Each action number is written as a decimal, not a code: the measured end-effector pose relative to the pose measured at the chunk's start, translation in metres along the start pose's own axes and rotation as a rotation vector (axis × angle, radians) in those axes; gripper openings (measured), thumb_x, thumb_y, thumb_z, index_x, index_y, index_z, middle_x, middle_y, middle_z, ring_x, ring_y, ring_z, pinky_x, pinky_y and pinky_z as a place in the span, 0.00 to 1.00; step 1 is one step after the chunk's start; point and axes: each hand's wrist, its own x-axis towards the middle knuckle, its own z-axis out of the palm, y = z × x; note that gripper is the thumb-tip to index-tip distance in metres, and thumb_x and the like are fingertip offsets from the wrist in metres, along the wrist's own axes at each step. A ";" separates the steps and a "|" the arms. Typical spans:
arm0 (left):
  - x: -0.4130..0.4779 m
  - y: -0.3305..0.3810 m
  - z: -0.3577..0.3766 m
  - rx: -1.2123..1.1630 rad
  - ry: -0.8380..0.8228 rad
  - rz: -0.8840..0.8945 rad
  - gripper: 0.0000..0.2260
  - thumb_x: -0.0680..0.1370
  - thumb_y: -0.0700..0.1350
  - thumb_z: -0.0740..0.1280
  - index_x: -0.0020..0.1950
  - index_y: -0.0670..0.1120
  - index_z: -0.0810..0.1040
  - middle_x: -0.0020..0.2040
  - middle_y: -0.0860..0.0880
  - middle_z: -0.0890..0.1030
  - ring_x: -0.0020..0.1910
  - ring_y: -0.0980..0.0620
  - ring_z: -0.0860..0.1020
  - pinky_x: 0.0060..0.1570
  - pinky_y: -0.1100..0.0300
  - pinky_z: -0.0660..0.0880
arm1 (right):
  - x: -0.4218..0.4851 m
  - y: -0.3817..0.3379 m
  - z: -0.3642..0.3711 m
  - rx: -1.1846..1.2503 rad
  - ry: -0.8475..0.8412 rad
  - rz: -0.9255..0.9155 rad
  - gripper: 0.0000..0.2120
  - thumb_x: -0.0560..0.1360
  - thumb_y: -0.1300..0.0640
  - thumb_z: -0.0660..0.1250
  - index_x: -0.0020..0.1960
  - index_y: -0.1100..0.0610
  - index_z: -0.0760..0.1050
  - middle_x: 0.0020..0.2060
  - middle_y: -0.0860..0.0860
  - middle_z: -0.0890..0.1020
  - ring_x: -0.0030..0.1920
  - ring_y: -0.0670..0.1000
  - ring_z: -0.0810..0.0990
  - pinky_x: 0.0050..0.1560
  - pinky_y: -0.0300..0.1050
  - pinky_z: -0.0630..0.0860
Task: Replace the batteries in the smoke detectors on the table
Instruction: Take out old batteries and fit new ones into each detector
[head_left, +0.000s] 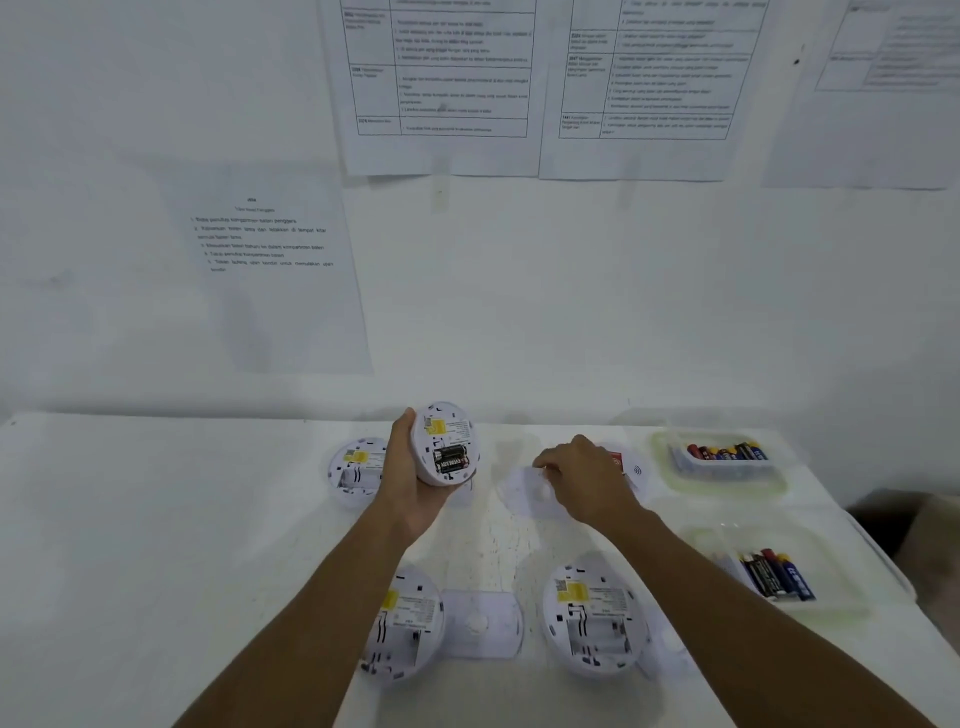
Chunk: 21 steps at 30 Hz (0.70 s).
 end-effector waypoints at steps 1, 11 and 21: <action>0.000 0.000 -0.001 -0.004 0.003 0.000 0.22 0.80 0.59 0.58 0.63 0.45 0.78 0.56 0.41 0.83 0.57 0.42 0.78 0.64 0.45 0.71 | 0.001 -0.001 0.002 -0.053 0.025 -0.006 0.13 0.79 0.58 0.63 0.61 0.52 0.79 0.56 0.50 0.82 0.59 0.53 0.76 0.57 0.48 0.73; 0.002 -0.001 -0.006 -0.015 0.002 -0.004 0.20 0.81 0.58 0.58 0.62 0.45 0.78 0.57 0.42 0.82 0.57 0.42 0.78 0.65 0.44 0.70 | -0.005 -0.011 0.011 0.055 -0.196 -0.144 0.15 0.74 0.62 0.67 0.60 0.59 0.80 0.58 0.53 0.81 0.58 0.54 0.77 0.57 0.45 0.72; 0.003 -0.001 -0.002 -0.017 -0.012 -0.018 0.21 0.81 0.58 0.58 0.62 0.45 0.78 0.56 0.41 0.83 0.58 0.42 0.78 0.67 0.45 0.69 | 0.000 -0.007 0.010 0.039 -0.193 -0.105 0.15 0.76 0.63 0.65 0.62 0.59 0.79 0.62 0.54 0.80 0.60 0.53 0.77 0.60 0.44 0.71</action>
